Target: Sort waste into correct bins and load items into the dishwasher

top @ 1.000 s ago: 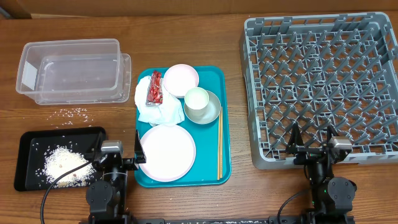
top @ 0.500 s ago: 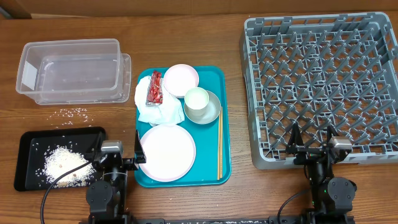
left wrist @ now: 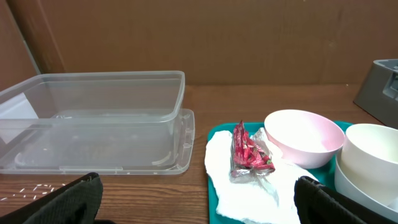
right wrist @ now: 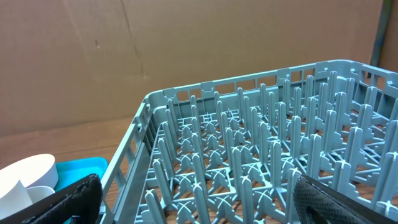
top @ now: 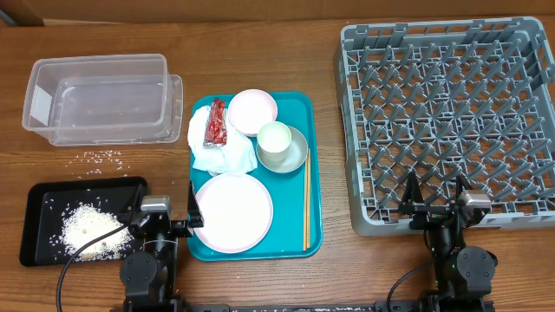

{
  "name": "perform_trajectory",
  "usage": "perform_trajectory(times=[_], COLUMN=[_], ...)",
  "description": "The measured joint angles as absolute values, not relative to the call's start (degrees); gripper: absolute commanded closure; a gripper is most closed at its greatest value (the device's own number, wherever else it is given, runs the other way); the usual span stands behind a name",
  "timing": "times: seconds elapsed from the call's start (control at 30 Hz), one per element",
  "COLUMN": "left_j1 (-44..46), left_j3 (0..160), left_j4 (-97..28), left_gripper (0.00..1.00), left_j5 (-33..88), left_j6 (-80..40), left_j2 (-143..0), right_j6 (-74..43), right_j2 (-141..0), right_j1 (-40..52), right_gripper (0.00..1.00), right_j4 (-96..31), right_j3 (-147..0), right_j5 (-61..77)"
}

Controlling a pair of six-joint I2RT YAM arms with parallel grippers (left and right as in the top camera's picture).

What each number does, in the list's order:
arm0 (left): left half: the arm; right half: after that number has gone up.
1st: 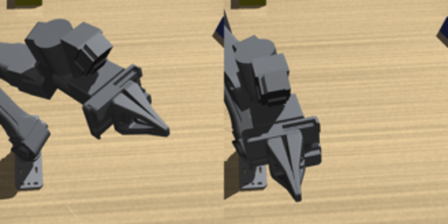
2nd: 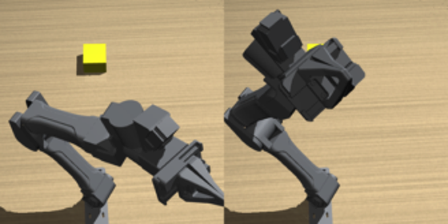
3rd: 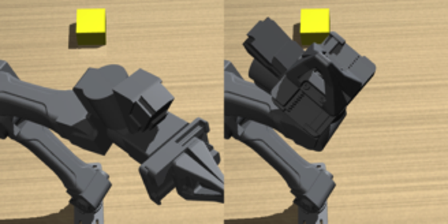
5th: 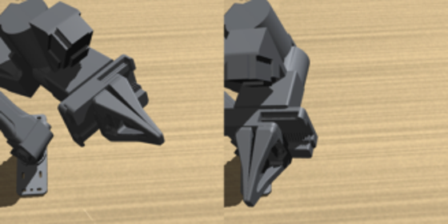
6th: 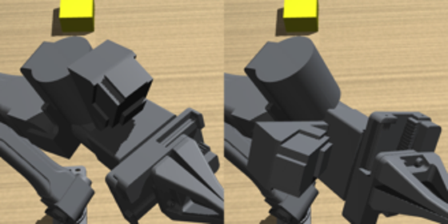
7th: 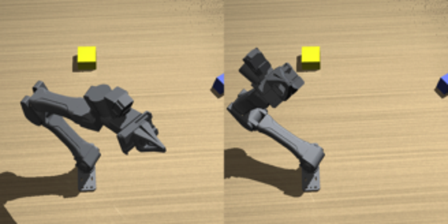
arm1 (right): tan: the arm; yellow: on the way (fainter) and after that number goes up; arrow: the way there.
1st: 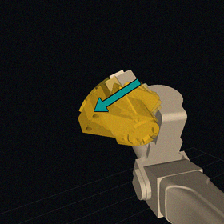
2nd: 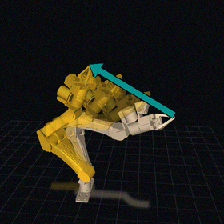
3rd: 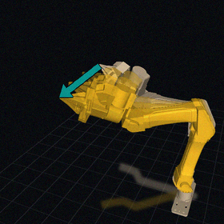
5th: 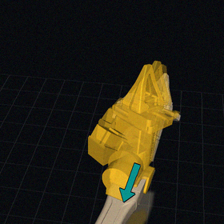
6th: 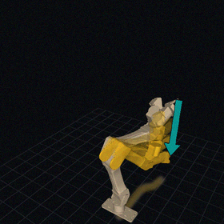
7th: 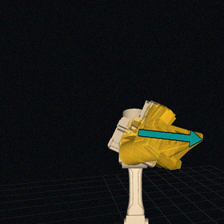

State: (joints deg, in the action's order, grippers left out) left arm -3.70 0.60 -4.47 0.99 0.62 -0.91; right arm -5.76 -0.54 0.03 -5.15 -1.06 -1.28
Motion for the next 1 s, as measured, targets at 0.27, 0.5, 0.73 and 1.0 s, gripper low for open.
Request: perform_trajectory(times=[0.27, 0.5, 0.73, 1.0], left_j1=[-3.7, -3.7, -3.7, -3.7], left_j3=[0.6, 0.6, 0.6, 0.6], left_j4=[-4.5, -4.5, -4.4, -4.4], left_gripper=[0.00, 0.00, 0.00, 0.00], left_j5=[1.0, 1.0, 1.0, 1.0], left_j6=[0.6, 0.6, 0.6, 0.6], left_j2=[-0.9, -0.9, -0.9, -0.9], right_j6=[-7.4, -22.6, -28.5, -29.8], right_j2=[-0.5, -0.6, -0.6, -0.5], right_j1=[0.0, 0.0, 0.0, 0.0], right_gripper=[0.00, 0.00, 0.00, 0.00], right_j4=[-4.5, 10.8, 33.1, 45.9], right_j3=[-1.1, -1.1, -1.1, -1.1], right_j5=[0.5, 14.0, 10.0, 1.1])
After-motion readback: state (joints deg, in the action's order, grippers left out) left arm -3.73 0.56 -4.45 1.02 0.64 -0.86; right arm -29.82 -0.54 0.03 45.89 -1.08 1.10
